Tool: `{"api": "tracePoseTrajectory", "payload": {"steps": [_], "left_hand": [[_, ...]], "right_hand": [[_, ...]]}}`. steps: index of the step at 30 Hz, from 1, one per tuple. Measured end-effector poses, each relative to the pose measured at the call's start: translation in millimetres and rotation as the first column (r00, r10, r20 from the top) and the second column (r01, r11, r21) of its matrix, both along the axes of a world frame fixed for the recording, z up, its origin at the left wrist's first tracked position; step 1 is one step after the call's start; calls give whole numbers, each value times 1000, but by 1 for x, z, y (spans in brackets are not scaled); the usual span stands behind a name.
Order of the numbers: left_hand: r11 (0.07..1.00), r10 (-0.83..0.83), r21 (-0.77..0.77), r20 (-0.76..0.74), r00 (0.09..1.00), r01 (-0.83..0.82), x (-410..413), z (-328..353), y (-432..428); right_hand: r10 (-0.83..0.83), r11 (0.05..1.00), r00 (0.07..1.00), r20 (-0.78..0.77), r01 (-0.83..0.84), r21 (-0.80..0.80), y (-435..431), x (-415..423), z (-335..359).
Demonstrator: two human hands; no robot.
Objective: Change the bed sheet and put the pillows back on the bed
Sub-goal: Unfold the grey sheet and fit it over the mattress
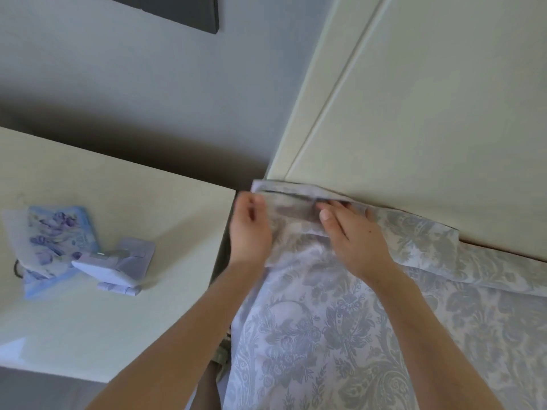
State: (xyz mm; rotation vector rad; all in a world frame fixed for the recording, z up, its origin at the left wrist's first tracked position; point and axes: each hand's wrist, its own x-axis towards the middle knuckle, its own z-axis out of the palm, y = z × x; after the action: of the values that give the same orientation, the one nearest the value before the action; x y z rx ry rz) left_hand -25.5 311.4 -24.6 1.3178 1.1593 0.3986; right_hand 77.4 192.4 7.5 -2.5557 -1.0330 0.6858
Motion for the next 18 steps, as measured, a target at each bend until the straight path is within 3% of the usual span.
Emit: {"api": "tracePoseTrajectory", "payload": {"steps": [2,5,7,9,11,14,18], "left_hand": [[988,111,113,-49,993,-105,6,-14,22],[982,75,187,-211,975,-35,12,-42,33],[952,160,298,-308,938,-65,12,-51,29],[894,200,435,-178,963,-105,4,-47,17],[868,-53,495,32,998,30,-7,-44,0],[773,-450,544,108,886,327,-20,-54,-17],[785,-571,371,121,812,497,-6,-76,-12]], "right_hand": [[101,991,989,106,-91,-98,4,2,-11],[195,961,967,165,-154,-231,6,-3,-32],[192,957,966,171,-145,-252,7,-8,-46],[110,985,967,231,-74,-158,11,-12,-54],[15,999,918,396,0,-37,17,-13,-53],[-53,999,841,539,41,33,22,-12,-47],[-76,997,941,329,62,50,20,-4,-59]]}}
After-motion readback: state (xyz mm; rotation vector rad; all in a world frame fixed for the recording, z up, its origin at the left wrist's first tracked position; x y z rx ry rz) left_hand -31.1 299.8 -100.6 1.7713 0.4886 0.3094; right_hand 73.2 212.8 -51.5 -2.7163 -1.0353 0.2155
